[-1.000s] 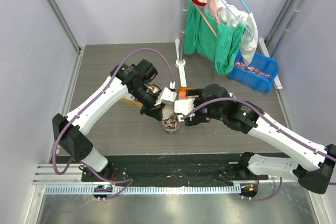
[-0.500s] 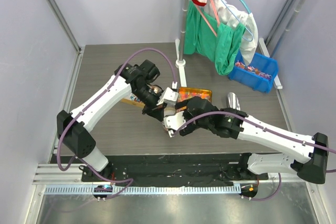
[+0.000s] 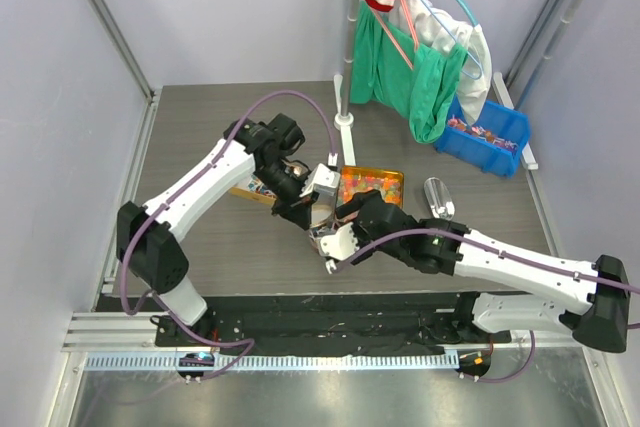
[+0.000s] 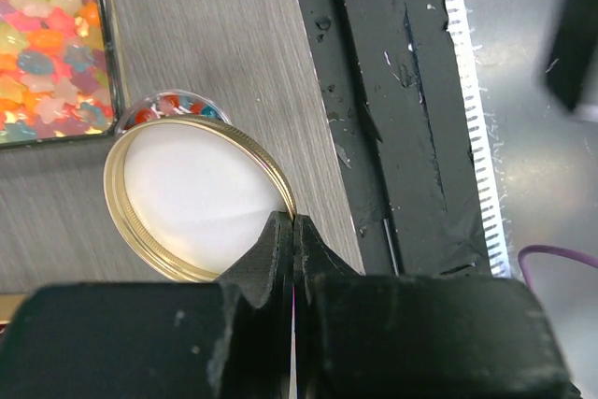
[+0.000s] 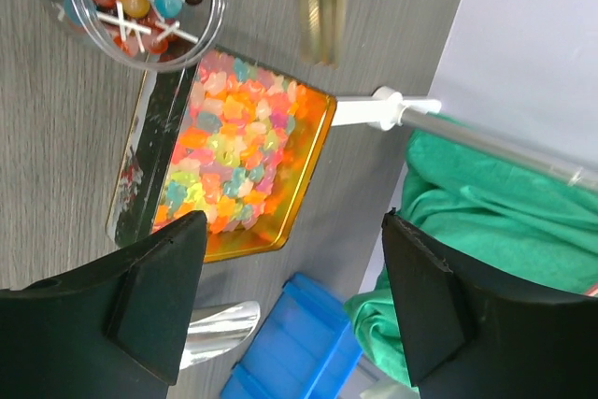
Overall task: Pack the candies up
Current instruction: Adjust the bottle lid.
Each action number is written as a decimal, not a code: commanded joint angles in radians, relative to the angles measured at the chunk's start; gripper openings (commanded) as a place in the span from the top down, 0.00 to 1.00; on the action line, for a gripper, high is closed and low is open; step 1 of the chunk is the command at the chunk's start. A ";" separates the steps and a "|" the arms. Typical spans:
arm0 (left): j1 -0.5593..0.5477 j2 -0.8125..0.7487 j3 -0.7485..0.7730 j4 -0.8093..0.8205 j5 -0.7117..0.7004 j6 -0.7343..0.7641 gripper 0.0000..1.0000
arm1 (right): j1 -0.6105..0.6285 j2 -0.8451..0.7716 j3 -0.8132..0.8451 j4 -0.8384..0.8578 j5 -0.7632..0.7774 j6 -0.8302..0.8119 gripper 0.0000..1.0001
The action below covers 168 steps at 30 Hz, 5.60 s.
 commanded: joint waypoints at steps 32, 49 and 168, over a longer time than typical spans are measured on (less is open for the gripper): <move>0.008 0.003 0.020 -0.303 0.033 -0.016 1.00 | 0.182 0.239 0.123 0.222 0.032 0.071 0.61; 0.098 -0.124 0.019 -0.205 0.030 -0.045 0.18 | 0.173 0.210 0.217 0.046 -0.036 0.195 0.99; 0.210 0.095 -0.007 0.387 0.421 -0.823 1.00 | -0.131 0.177 0.183 0.314 -0.310 0.479 0.00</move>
